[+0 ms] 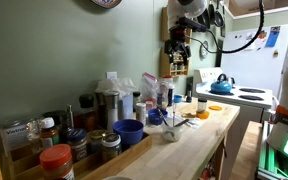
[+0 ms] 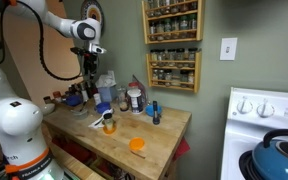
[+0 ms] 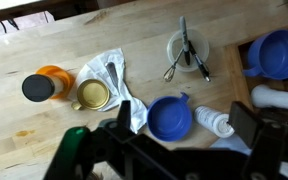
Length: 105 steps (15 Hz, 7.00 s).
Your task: Stack up the blue cups
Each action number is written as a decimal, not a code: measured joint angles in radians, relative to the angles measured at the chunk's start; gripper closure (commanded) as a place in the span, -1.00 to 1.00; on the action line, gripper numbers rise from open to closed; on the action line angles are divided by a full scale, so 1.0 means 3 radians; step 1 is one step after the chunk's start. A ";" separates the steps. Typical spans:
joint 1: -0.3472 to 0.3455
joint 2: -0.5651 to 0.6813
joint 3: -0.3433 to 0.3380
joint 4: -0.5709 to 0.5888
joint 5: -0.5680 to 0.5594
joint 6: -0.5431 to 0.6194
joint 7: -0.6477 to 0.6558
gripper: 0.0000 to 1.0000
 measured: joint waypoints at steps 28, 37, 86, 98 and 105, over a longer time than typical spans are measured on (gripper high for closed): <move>0.0000 0.0000 0.0000 0.0000 0.0000 0.0000 0.0000 -1.00; 0.0000 0.0000 0.0000 0.0000 0.0000 0.0000 0.0000 -1.00; 0.0128 0.0257 0.0267 0.0032 -0.0019 0.0329 0.0354 -1.00; 0.0579 0.0834 0.0556 0.0109 -0.0284 0.1126 0.0877 -1.00; 0.0826 0.0908 0.0695 0.0087 -0.0083 0.1782 0.0251 -1.00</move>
